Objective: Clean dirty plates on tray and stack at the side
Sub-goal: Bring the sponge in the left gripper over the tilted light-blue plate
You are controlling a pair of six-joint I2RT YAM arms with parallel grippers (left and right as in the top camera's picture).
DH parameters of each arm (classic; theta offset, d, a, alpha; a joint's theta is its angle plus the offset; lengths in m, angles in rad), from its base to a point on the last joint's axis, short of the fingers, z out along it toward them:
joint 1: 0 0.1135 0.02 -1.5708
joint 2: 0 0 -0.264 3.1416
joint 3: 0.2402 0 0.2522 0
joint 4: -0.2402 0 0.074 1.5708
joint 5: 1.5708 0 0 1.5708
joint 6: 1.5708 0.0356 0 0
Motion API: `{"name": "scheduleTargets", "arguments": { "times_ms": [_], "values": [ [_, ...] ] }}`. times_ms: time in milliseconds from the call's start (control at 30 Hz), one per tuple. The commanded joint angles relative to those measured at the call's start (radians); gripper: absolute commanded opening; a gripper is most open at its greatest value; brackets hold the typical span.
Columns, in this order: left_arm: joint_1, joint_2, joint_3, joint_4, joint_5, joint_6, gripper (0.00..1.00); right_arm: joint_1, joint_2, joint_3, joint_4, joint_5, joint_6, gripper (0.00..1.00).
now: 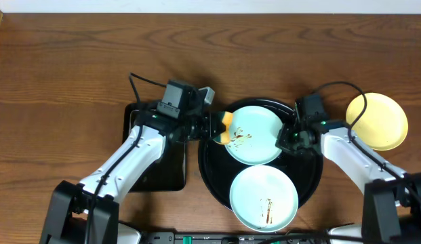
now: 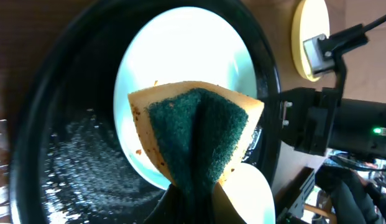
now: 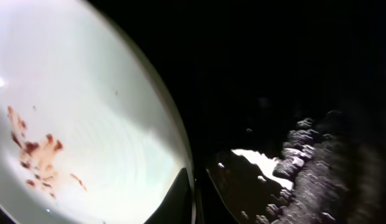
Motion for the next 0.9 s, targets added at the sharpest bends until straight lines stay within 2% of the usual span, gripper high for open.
{"name": "scheduleTargets", "arguments": {
  "times_ms": [0,267,467,867],
  "values": [
    [-0.026,-0.006,0.002,0.017,0.030,-0.025,0.07,-0.001,-0.039,0.074,-0.053,0.130,-0.047,0.02],
    [-0.103,0.005,0.002,0.095,0.049,-0.066,0.07,0.022,-0.039,0.076,-0.065,0.145,-0.050,0.02],
    [-0.166,0.092,0.002,0.168,0.049,-0.115,0.08,0.039,-0.039,0.076,-0.071,0.145,-0.050,0.01],
    [-0.207,0.289,0.002,0.438,0.053,-0.231,0.07,0.082,-0.039,0.076,-0.082,0.143,-0.042,0.02]
  ]
}}
